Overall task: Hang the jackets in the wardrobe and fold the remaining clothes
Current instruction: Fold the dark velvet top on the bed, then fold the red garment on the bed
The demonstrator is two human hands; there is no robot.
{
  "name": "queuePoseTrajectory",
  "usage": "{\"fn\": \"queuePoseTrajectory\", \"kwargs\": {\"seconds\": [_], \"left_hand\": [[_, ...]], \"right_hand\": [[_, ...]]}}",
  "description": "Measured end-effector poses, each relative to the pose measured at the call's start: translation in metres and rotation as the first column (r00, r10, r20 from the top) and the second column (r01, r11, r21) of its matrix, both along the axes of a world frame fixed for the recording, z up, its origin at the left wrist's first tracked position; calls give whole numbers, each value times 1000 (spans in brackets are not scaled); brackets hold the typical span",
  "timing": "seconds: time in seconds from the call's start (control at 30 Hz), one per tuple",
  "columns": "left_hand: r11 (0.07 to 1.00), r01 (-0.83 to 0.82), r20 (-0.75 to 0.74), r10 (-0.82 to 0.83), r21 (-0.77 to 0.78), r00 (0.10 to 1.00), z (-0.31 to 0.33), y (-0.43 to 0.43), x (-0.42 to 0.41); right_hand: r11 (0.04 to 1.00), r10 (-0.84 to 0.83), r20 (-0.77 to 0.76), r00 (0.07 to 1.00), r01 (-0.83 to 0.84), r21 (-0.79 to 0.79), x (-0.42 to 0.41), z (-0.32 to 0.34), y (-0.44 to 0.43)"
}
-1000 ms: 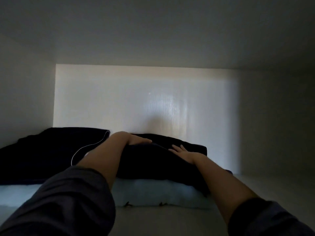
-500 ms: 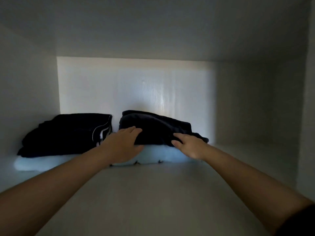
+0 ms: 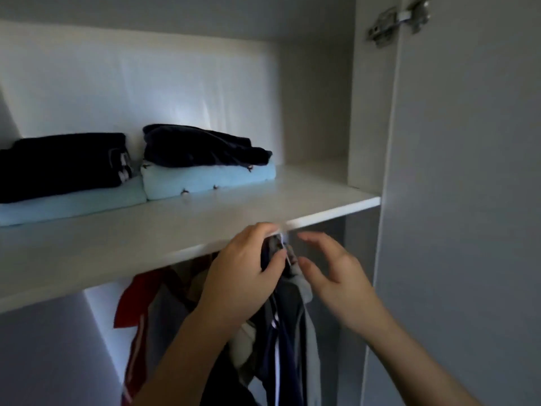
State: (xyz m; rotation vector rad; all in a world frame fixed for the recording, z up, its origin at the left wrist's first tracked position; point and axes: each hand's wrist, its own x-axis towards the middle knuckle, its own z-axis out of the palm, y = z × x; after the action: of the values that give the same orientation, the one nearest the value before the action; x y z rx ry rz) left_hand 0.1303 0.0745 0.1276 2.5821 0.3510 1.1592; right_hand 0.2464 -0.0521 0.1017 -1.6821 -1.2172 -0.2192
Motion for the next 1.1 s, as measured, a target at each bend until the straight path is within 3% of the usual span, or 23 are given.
{"fn": "queuePoseTrajectory", "kwargs": {"seconds": [0.17, 0.27, 0.37, 0.53, 0.67, 0.87, 1.1], "left_hand": [[949, 282, -22, -288, -143, 957, -56, -114, 19], [872, 419, -75, -450, -253, 890, -86, -207, 33], [742, 587, -125, -649, -324, 750, -113, -325, 37], [453, 780, -148, -888, -432, 435, -138, -536, 13], [250, 840, -177, -966, -482, 186, -149, -674, -20], [53, 843, -228, -970, -535, -83, -170, -825, -45], [-97, 790, -243, -923, -605, -299, -207, -981, -20]], "right_hand": [[967, -255, -143, 956, 251, -42, -23, -48, -131], [878, -473, -289, 832, 472, -79, -36, -73, -239], [744, -641, -398, 656, 658, -113, -69, -95, -362], [484, -817, -448, 363, 854, -191, -151, -117, -556], [258, -860, -497, 119, 941, -220, -219, -132, -679], [-43, -834, -523, -176, 966, -257, -281, -154, -805], [-226, -756, -524, -392, 908, -353, -281, -191, -934]]}}
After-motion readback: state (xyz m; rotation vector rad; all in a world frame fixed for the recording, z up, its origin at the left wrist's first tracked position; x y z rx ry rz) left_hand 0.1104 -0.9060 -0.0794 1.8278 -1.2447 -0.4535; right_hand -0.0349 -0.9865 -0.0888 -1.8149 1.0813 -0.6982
